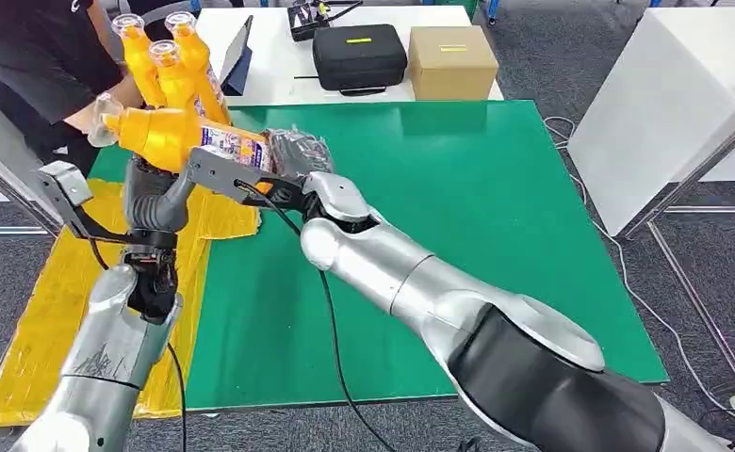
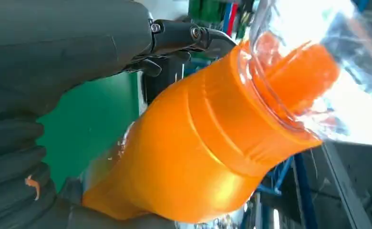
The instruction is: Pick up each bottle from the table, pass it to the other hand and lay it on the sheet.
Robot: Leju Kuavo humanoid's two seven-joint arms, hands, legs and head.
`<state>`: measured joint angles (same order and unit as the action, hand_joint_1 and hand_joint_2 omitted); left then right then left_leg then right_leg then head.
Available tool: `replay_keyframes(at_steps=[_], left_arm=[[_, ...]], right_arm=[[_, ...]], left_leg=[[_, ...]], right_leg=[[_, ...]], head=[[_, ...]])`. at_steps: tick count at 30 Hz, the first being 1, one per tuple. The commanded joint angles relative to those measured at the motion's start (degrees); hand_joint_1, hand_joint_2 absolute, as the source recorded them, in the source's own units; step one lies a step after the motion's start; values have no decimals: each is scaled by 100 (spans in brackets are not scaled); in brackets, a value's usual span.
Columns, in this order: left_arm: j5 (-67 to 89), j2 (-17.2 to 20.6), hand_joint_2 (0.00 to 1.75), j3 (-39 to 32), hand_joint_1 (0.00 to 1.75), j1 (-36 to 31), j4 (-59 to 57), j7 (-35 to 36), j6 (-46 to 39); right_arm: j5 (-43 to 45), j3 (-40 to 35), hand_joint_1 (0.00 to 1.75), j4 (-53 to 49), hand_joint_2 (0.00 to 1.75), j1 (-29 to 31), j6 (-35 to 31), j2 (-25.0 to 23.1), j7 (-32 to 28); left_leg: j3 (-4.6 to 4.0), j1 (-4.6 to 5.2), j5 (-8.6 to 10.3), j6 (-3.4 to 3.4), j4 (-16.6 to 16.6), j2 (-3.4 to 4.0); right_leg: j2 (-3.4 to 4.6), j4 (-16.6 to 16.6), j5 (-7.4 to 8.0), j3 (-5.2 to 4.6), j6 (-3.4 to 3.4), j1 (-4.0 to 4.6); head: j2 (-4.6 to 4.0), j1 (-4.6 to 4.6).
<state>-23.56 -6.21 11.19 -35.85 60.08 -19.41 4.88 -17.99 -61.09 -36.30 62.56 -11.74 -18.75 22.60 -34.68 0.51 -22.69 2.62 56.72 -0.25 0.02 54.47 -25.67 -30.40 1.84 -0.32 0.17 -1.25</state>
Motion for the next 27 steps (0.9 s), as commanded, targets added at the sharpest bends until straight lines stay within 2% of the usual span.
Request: replay_keyframes(at_steps=[1, 14, 20, 27], left_arm=[[5, -41, 175, 349, 0, -602, -800, 58, 234], [-2, -66, 175, 334, 0, -609, -823, 51, 222], [29, -19, 175, 262, 0, -685, -967, -3, 180], [144, 49, 175, 153, 0, -451, -503, 63, 113]], right_arm=[[-231, -537, 175, -44, 175, -144, 25, -125, -54], [-262, -513, 175, -59, 175, -133, 74, -125, -60], [-479, -691, 175, -435, 175, -406, 123, -125, -50], [-709, -738, 175, -701, 175, -549, 233, -125, 70]], left_leg=[[11, -6, -7, -14, 1, -9], [0, -1, -4, -11, 3, -9], [15, -6, -12, -19, 3, -7], [1, -3, -4, -10, -2, -1]], right_leg=[[-11, -3, -9, 17, -4, 5], [-7, 3, -7, 6, -3, 2], [-7, 1, -13, 22, -6, 6], [0, -2, -3, 6, -3, 3]], head=[[2, 0], [2, 0], [0, -2], [0, 0]])
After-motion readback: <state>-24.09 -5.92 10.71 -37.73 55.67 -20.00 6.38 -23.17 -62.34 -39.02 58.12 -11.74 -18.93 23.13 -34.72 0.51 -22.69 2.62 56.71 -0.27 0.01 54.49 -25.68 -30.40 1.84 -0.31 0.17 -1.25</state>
